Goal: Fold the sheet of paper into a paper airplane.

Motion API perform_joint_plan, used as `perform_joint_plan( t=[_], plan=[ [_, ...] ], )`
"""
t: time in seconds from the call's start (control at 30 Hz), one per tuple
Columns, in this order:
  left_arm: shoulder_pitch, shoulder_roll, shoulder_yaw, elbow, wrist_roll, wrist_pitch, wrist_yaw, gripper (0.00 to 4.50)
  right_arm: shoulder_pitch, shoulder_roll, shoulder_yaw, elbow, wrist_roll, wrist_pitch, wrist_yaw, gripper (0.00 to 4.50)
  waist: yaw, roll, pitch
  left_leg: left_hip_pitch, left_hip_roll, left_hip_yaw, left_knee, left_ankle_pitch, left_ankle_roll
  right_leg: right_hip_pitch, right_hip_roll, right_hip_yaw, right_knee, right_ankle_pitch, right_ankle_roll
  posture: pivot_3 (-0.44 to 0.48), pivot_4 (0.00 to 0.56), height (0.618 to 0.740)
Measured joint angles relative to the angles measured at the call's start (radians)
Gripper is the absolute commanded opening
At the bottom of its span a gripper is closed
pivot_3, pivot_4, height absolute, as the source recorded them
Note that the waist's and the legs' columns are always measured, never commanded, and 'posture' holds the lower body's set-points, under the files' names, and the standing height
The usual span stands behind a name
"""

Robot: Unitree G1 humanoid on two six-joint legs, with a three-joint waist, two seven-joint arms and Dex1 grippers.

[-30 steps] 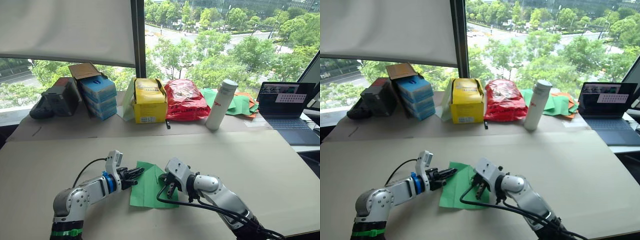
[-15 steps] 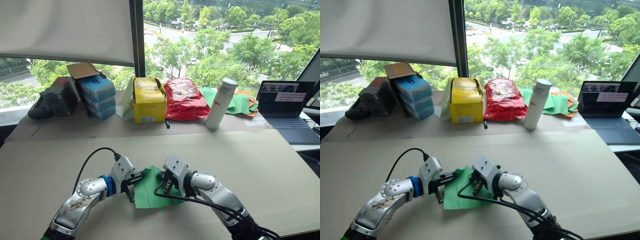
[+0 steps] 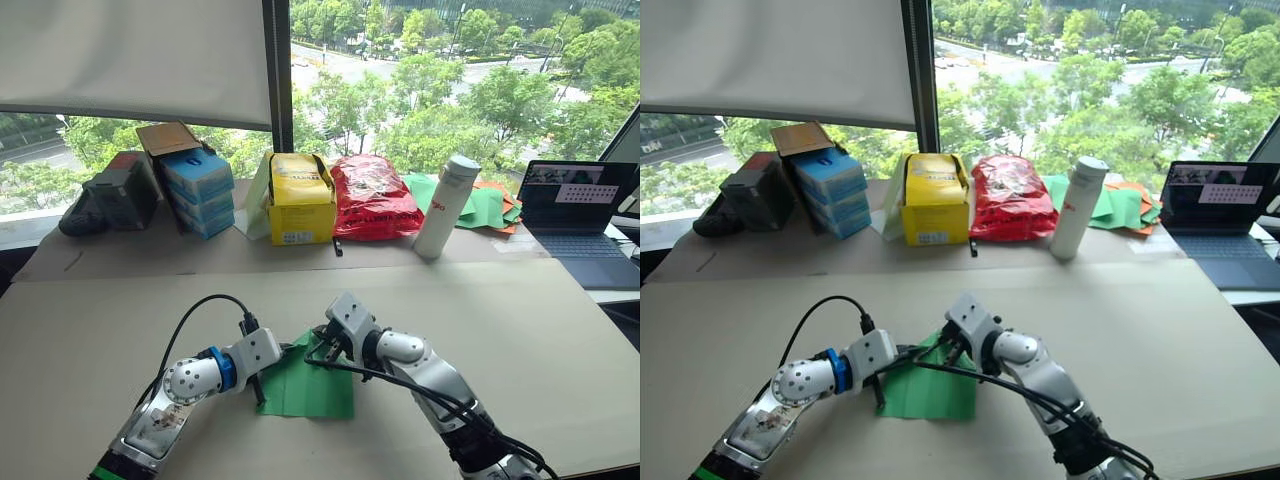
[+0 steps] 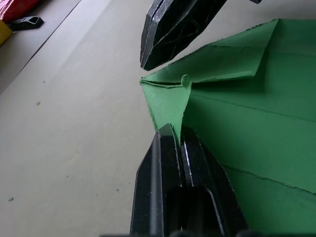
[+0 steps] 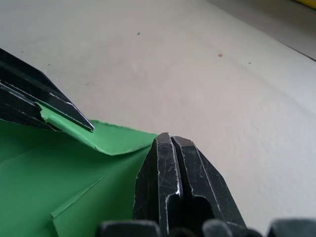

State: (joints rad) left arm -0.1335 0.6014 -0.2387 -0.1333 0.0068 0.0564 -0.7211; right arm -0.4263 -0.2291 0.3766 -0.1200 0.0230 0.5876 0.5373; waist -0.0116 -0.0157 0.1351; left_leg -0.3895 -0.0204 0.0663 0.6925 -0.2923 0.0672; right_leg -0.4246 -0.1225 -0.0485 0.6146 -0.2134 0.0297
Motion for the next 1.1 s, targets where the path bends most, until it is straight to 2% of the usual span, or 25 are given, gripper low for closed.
perform_joint_plan(
  t=[0.4,0.5,0.57,0.7,0.83,1.0,1.1],
  plan=[
    [-0.003,-0.002,0.001,0.009,0.031,-0.024,-0.006,0.02,-0.033,0.004,0.075,0.082,-0.078,-0.051,0.011,0.00,-0.001,0.000,0.000,0.001,0.000,0.000,0.001,0.000,0.000,0.001,0.001,-0.007,0.000,0.000,0.000,0.000,0.150,0.740],
    [-0.002,-0.004,0.004,0.007,0.028,-0.023,-0.007,0.82,-0.048,0.005,0.080,0.079,-0.081,-0.007,0.013,0.00,-0.001,0.000,0.000,0.002,0.000,0.000,0.001,0.000,0.000,0.002,0.001,-0.007,0.001,0.000,0.000,0.000,0.150,0.740],
    [0.005,-0.003,0.013,-0.012,0.015,-0.003,-0.021,1.50,-0.048,0.005,0.080,0.078,-0.081,0.009,0.013,0.00,0.000,0.000,0.000,0.003,0.000,-0.001,0.001,0.000,0.000,0.002,0.001,-0.008,0.000,0.000,0.000,0.000,0.150,0.740],
    [0.018,-0.002,0.057,-0.067,-0.119,0.158,-0.086,2.78,-0.049,0.006,0.080,0.069,-0.081,0.013,0.013,0.00,0.000,0.000,0.000,0.002,0.000,-0.002,0.001,0.000,0.000,0.002,0.001,-0.009,0.001,0.000,0.000,0.000,0.150,0.740],
    [-0.020,0.012,0.180,-0.100,-0.340,0.389,-0.149,2.78,-0.050,0.007,0.081,0.069,-0.081,0.013,0.012,0.00,0.000,0.000,0.000,0.002,0.000,-0.004,0.002,0.001,-0.001,0.003,0.007,-0.011,0.001,0.000,0.000,0.000,0.150,0.740],
    [-0.089,0.008,0.254,-0.108,-0.496,0.563,-0.159,1.29,-0.050,0.009,0.081,0.068,-0.081,0.014,0.012,0.00,-0.002,0.000,0.000,0.002,-0.001,-0.004,0.002,0.001,-0.001,0.005,0.009,-0.011,0.001,0.000,0.000,0.000,0.150,0.740],
    [-0.107,-0.007,0.233,-0.101,-0.503,0.597,-0.140,0.26,-0.050,0.011,0.081,0.069,-0.081,0.015,0.011,0.00,-0.001,0.000,0.000,0.002,-0.001,-0.004,0.002,0.002,-0.002,0.005,0.010,-0.010,0.002,0.000,0.000,0.000,0.150,0.740]
  ],
)
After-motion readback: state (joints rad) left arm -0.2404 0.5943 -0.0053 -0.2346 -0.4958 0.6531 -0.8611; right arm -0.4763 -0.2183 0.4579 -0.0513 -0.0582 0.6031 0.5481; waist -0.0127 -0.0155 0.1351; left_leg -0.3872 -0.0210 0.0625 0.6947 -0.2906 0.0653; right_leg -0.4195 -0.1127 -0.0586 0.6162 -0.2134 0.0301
